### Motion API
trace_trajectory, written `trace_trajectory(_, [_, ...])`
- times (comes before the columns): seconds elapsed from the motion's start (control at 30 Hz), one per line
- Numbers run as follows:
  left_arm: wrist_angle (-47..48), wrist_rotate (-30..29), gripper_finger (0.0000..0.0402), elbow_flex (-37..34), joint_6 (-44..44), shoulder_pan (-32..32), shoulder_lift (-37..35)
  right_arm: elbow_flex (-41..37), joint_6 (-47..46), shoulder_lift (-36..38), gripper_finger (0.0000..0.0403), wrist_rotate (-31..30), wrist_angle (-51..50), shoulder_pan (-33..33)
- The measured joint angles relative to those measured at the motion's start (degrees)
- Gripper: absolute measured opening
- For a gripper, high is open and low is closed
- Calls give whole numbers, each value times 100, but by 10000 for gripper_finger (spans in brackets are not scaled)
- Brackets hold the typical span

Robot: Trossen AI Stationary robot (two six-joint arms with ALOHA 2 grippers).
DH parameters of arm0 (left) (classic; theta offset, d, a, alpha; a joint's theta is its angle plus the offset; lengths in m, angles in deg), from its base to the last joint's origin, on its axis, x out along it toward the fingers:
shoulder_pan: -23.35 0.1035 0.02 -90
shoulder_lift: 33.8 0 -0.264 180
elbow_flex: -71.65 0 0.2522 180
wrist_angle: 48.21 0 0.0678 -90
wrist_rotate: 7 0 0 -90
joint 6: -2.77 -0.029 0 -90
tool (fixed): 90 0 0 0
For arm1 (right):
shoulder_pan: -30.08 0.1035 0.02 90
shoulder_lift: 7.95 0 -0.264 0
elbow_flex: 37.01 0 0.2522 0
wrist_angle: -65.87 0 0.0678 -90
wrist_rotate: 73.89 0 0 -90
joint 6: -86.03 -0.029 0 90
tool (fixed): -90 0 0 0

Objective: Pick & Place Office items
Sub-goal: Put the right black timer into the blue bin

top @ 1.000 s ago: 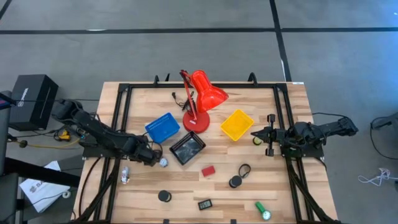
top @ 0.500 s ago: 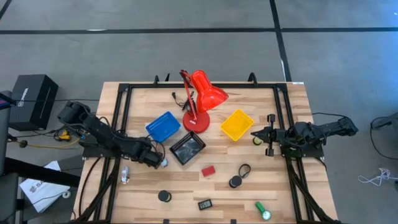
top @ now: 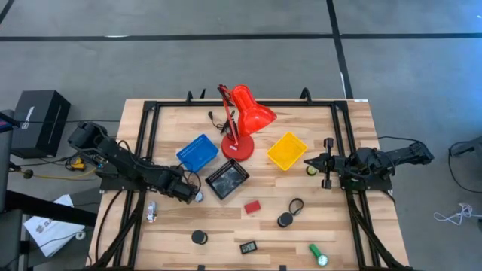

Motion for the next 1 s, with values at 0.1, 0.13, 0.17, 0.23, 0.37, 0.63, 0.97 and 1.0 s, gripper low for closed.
trace_trajectory(0.1, [-91, 137, 148, -108, -107, 0, -2, 0, 1, 1, 0, 0, 0, 1])
trace_trajectory(0.13, [-108, 169, 138, -124, -177, 0, -2, 0, 0, 1, 0, 0, -1, -1])
trace_trajectory(0.17, [-100, 185, 128, -129, -275, 0, -2, 0, 0, 1, 0, 0, -1, -1])
trace_trajectory(0.23, [-126, 198, 106, -129, -403, 2, -5, 0, 0, 1, 0, 0, -1, 1])
trace_trajectory(0.37, [-153, 210, 68, -129, -715, 2, -29, 0, 0, 1, 0, 2, -1, -1])
trace_trajectory(0.63, [-129, -156, 63, -120, -846, 27, -787, 0, 2, 1, 0, 4, -1, -1])
trace_trajectory(0.97, [-172, -2679, 59, -118, -1486, 123, -2608, 0, 17, 1, 0, 9, -1, -1])
trace_trajectory(1.0, [-173, -3051, 62, -118, -1629, 125, -2769, 0, 17, 1, 0, 9, -1, 1])
